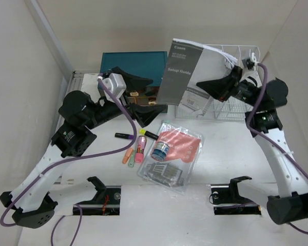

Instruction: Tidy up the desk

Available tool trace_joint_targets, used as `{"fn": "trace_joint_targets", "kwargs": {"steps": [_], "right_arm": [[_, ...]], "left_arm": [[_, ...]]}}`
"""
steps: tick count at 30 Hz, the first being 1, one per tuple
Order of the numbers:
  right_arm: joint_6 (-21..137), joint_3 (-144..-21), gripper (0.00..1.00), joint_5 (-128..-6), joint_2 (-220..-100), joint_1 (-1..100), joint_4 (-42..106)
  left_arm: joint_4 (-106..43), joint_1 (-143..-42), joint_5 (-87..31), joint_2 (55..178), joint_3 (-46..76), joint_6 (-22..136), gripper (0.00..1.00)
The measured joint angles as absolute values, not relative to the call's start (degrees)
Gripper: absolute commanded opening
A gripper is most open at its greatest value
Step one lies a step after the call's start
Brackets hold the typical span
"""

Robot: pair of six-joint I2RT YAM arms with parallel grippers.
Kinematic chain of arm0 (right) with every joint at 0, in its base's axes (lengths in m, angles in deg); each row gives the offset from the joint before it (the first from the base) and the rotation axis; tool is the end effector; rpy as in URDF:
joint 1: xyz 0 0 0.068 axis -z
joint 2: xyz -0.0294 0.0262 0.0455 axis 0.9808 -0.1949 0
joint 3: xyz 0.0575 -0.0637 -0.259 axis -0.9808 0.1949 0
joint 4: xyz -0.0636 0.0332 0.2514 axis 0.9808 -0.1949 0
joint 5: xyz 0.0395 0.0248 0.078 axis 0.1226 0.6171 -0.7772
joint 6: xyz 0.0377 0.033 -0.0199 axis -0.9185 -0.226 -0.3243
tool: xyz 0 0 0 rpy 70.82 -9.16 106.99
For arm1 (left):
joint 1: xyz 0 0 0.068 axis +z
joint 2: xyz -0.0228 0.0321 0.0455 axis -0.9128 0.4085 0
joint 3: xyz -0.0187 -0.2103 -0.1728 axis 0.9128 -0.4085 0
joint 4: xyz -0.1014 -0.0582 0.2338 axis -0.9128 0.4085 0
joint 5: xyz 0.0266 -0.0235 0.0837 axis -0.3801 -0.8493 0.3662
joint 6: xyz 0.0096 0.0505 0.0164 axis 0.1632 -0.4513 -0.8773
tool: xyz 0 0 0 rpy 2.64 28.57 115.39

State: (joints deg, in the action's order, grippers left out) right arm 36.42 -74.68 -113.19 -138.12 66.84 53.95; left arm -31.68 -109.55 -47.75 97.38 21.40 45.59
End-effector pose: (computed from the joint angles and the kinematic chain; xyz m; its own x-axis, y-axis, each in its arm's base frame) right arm 0.1913 0.0700 0.4816 0.0358 0.2929 -0.9555 -0.9432 0.3259 0.0645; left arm 0.1144 -0.1325 0.5252 0.2889 -0.2861 -0.9136 0.9231 0.3364 0.1865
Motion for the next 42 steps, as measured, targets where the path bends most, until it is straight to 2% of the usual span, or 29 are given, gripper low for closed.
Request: {"fn": "trace_joint_targets", "kwargs": {"steps": [5, 11, 16, 25, 42], "right_arm": [[37.7, -77.8, 0.0, -111.2, -148.3, 72.1, 49.5], [40.0, -93.7, 0.0, -110.8, -165.6, 76.4, 36.9], [41.4, -104.5, 0.0, -113.0, -173.5, 79.3, 29.4], [48.4, -114.1, 0.0, -114.1, -175.4, 82.2, 16.8], [56.2, -120.6, 0.0, -107.2, -179.8, 82.9, 2.5]], "left_arm": [[-28.6, -109.5, -41.5, 92.5, 21.4, 44.9, 1.0], [-26.5, -109.5, -38.3, 84.4, 17.5, 43.9, 1.0], [-24.2, -109.5, -36.9, 79.6, 14.0, 43.0, 1.0], [-21.4, -109.5, -36.2, 79.3, 11.6, 41.9, 1.0], [-21.2, -109.5, -37.0, 79.4, 8.2, 41.0, 1.0]]}}
